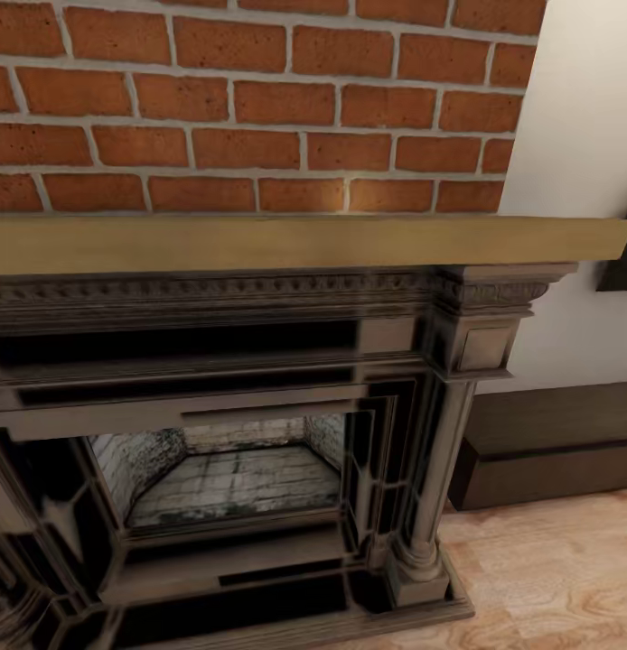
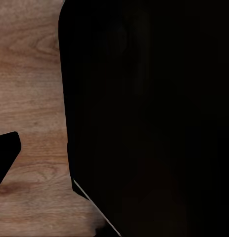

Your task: Place each of the two pumpkins and all three candles from the living room inside a cabinet in the living room (use any cabinet), then make sure every cabinet is closed, and position the cauldron so it is next to a table in the living room.

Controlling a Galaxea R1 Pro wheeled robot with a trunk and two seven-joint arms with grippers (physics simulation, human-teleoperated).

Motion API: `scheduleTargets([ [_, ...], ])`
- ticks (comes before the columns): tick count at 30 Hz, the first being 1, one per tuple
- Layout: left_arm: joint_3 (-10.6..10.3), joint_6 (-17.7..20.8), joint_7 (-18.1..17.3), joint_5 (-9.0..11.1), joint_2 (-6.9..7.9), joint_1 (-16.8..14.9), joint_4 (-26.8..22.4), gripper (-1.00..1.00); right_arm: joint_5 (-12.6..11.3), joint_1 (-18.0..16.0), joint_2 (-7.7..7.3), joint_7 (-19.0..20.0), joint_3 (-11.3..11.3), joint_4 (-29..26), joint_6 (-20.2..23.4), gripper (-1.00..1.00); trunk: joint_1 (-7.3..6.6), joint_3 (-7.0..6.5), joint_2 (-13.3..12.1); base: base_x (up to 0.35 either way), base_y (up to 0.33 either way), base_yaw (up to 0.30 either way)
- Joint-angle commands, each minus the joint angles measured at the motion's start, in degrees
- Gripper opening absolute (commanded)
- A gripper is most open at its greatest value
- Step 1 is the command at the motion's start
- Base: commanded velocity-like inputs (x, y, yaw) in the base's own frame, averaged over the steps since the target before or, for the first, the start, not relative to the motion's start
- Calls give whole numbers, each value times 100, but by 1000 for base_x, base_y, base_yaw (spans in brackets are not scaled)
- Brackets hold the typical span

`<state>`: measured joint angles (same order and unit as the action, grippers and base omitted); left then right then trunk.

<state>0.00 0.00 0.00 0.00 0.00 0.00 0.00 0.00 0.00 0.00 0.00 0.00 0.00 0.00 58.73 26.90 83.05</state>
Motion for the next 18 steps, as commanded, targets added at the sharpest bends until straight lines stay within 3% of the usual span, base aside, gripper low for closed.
scheduleTargets([
  [1,33,2,-33,33,33,26,-33,100,33,-34,33,9,-18,11,33,100,0,3,3,0,-20,0],
  [5,41,42,-49,46,55,26,-143,100,45,-53,40,9,-17,-1,84,100,0,3,3,-22,-98,0],
  [12,36,45,-36,36,-30,26,-208,100,32,-53,100,2,-18,-3,-13,100,0,3,3,-82,-242,0],
  [18,35,-46,-35,35,-35,26,-211,100,43,-53,121,-39,-17,8,-23,100,0,3,3,-18,-62,0],
])
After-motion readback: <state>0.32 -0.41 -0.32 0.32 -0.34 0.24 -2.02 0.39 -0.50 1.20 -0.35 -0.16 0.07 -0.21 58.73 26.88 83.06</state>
